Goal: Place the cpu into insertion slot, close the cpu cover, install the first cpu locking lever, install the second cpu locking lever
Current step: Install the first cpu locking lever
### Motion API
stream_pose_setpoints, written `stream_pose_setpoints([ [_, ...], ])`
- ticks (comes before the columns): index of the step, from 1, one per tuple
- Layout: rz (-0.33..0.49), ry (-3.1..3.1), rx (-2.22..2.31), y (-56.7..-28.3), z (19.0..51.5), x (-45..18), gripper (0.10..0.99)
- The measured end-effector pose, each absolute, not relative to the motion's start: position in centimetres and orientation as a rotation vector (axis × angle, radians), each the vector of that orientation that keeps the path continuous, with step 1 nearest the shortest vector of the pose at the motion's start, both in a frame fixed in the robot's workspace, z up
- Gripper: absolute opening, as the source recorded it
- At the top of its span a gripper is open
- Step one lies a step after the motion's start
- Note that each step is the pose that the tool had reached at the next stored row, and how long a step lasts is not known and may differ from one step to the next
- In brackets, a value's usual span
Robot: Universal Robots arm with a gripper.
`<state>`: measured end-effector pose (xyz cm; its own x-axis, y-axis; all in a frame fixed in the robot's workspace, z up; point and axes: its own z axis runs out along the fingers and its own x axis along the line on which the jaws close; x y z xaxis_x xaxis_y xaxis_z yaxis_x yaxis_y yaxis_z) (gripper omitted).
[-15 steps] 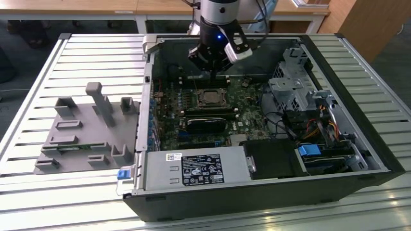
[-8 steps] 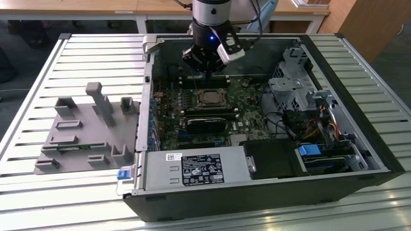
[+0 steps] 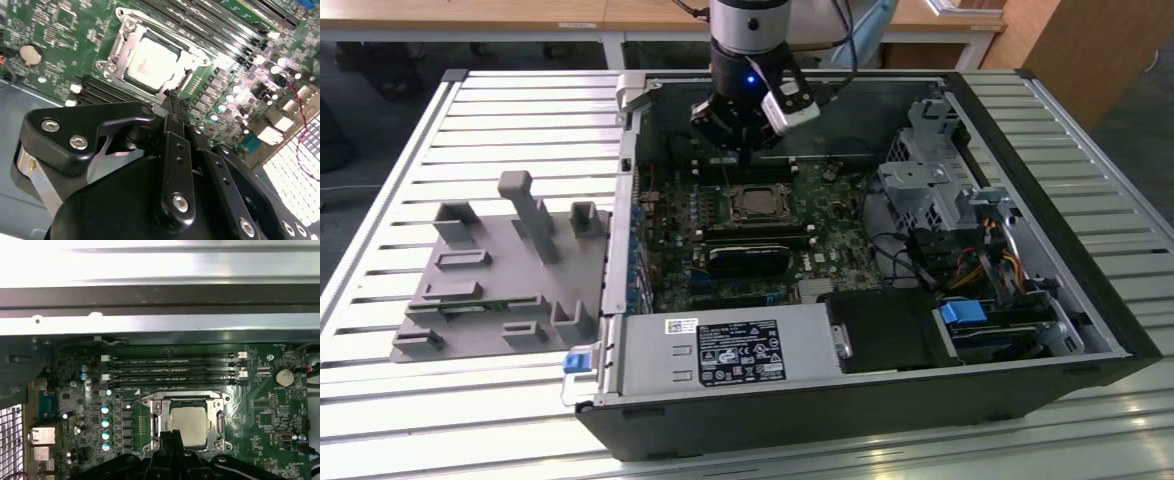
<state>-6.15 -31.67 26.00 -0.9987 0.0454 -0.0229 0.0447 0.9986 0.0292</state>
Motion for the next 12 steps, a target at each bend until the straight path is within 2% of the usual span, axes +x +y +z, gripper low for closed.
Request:
stream_pose_setpoints([
  [12, 0.045, 3.116, 0.070, -31.1, 25.7, -8.6, 0.106],
])
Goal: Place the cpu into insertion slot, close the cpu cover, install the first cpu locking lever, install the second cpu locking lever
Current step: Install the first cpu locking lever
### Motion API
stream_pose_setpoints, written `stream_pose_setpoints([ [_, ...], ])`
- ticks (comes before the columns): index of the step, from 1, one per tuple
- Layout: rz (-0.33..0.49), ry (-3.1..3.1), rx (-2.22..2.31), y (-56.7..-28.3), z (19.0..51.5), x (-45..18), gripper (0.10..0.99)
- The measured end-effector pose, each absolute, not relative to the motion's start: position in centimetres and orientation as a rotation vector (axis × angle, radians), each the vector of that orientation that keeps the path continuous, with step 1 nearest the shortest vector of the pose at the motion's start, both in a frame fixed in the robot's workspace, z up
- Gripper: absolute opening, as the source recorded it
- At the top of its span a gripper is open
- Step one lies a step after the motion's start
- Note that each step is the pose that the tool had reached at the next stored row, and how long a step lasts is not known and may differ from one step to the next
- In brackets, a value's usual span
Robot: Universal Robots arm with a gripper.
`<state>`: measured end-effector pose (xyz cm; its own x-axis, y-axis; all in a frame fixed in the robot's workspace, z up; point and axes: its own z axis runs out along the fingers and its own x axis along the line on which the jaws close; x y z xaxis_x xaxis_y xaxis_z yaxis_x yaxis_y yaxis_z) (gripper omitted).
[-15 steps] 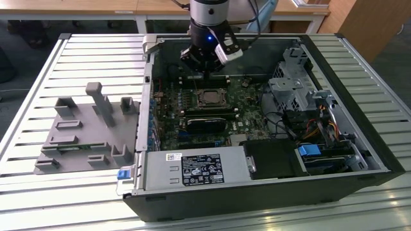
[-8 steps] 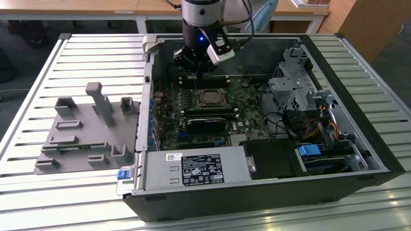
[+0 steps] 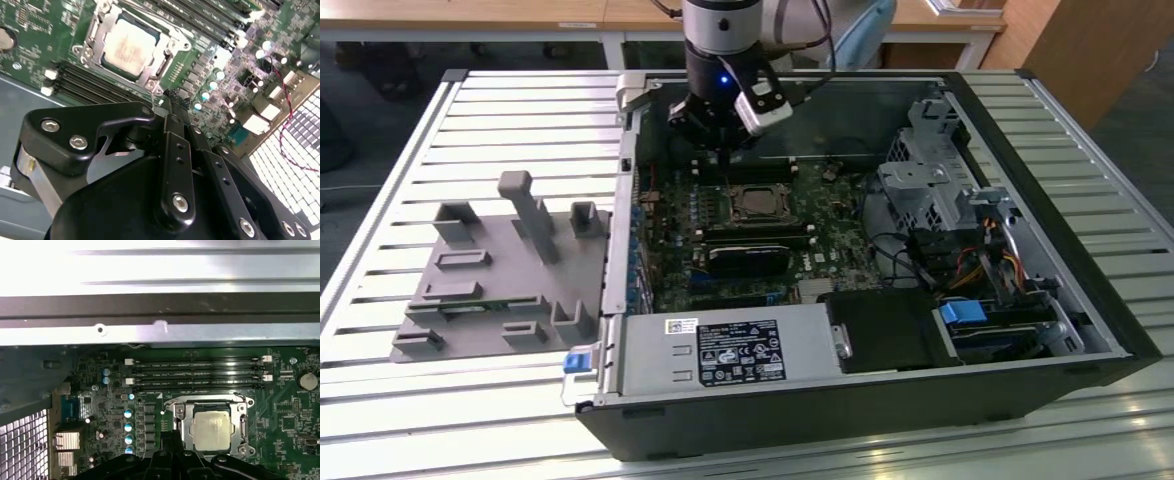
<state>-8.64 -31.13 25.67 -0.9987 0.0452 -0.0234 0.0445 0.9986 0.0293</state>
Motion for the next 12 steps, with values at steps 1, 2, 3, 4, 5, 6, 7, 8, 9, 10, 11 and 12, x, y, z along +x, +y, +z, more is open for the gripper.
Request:
stream_pose_setpoints([
  [1, 0.045, 3.116, 0.070, -31.0, 25.6, -8.8, 0.106],
  [2, 0.045, 3.116, 0.070, -30.9, 25.6, -9.0, 0.106],
  [3, 0.045, 3.116, 0.070, -30.8, 25.5, -9.2, 0.106],
  [4, 0.045, 3.116, 0.069, -30.7, 25.5, -9.4, 0.106],
  [5, 0.045, 3.116, 0.068, -30.6, 25.5, -9.6, 0.106],
  [6, 0.045, 3.116, 0.066, -30.5, 25.4, -9.7, 0.106],
  [7, 0.045, 3.116, 0.064, -30.4, 25.4, -9.9, 0.106],
  [8, 0.045, 3.116, 0.061, -30.3, 25.4, -9.9, 0.106],
  [9, 0.045, 3.116, 0.057, -30.2, 25.3, -10.0, 0.106],
  [10, 0.045, 3.116, 0.054, -29.9, 25.3, -10.0, 0.106],
  [11, 0.045, 3.116, 0.052, -29.7, 25.2, -10.1, 0.106],
  [12, 0.045, 3.116, 0.050, -29.6, 25.2, -10.1, 0.106],
])
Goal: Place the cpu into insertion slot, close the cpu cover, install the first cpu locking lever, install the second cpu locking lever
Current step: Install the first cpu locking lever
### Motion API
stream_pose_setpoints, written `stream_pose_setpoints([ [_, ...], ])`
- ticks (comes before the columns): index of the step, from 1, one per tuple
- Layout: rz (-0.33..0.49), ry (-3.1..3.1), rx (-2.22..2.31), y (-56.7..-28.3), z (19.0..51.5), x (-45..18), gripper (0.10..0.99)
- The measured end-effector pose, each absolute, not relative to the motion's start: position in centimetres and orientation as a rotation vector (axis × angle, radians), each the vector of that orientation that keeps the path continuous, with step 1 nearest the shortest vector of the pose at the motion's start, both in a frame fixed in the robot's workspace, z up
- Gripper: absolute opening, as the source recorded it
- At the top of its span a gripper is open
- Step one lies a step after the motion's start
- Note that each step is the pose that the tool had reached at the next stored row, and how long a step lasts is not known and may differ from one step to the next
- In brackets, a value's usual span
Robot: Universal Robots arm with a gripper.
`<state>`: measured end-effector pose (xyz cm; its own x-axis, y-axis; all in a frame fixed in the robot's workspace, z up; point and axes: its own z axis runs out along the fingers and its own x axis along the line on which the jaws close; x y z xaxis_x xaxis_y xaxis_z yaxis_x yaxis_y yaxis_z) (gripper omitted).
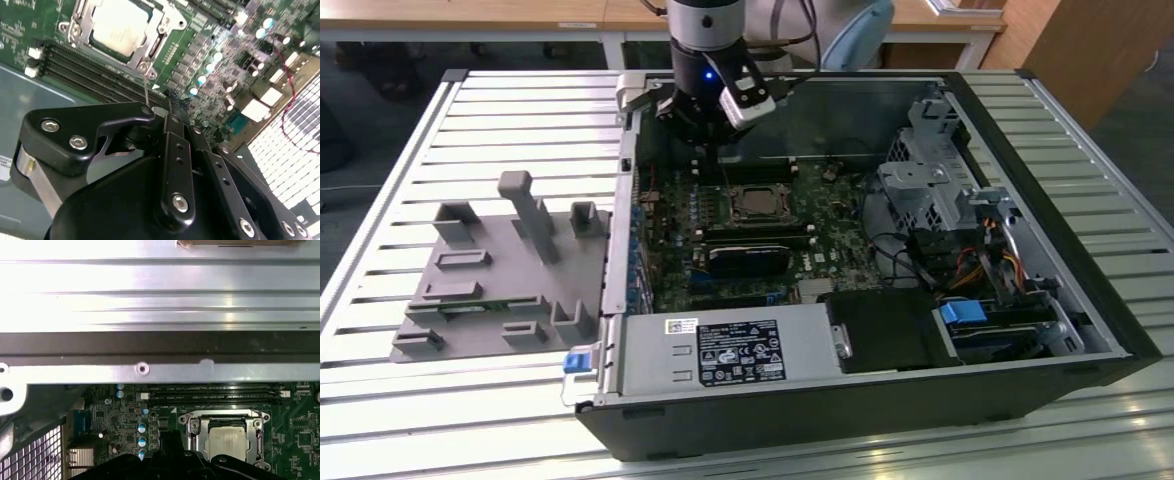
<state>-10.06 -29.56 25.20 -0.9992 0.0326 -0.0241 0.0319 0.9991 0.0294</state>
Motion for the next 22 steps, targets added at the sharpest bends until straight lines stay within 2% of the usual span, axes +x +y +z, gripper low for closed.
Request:
stream_pose_setpoints([
  [13, 0.045, 3.116, 0.043, -29.1, 25.1, -9.1, 0.106],
  [22, 0.045, 3.119, 0.043, -29.0, 24.8, -6.1, 0.106],
])
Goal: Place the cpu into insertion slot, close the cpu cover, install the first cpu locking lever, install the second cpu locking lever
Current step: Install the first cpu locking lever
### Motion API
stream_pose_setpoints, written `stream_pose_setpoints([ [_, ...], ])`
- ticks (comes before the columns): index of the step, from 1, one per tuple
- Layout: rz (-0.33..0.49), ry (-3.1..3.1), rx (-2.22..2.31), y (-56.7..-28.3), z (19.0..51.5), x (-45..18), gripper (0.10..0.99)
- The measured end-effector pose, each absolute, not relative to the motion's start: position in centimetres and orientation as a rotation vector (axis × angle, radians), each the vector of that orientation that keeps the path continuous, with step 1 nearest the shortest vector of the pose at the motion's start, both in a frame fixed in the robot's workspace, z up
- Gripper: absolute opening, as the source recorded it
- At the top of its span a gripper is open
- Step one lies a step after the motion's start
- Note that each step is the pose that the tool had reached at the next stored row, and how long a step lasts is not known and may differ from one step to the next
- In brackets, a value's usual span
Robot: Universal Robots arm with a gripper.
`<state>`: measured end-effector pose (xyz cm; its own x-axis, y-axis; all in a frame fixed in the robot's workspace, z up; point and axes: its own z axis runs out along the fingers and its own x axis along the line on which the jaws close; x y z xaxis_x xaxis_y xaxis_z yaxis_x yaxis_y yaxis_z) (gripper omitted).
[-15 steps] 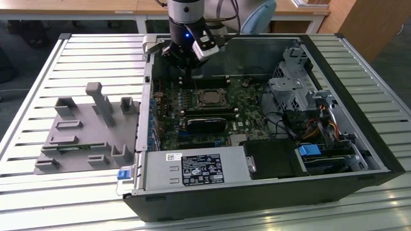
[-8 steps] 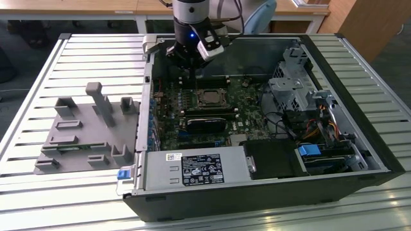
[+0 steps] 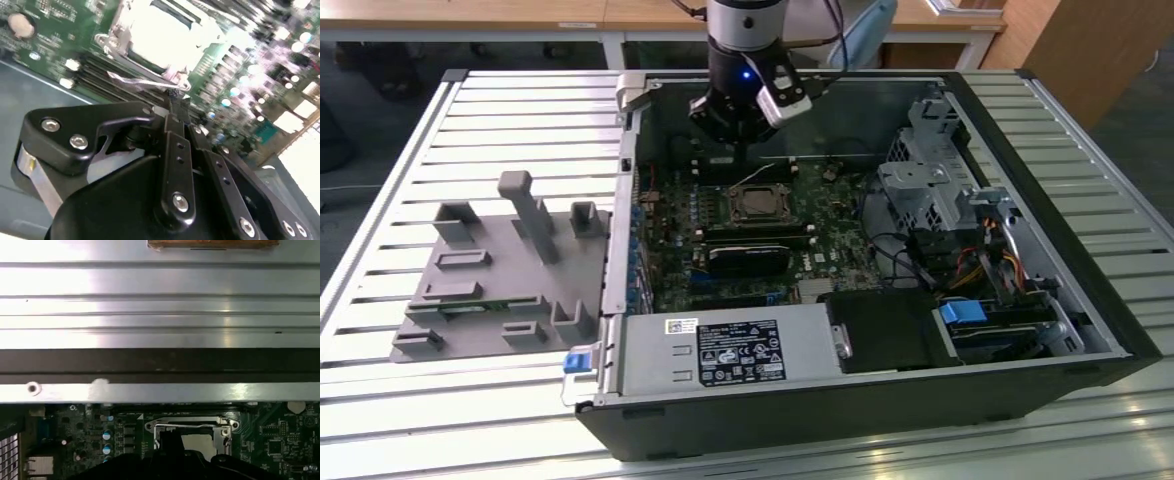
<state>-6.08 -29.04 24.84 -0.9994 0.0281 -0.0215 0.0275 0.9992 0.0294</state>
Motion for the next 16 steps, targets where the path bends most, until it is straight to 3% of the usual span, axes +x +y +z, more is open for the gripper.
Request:
stream_pose_setpoints([
  [4, 0.046, 3.120, 0.044, -29.0, 24.6, -5.3, 0.106],
  [7, 0.099, 3.119, 0.044, -29.1, 24.3, -5.3, 0.106],
  [16, 0.101, 3.120, 0.028, -29.0, 23.2, -4.0, 0.106],
])
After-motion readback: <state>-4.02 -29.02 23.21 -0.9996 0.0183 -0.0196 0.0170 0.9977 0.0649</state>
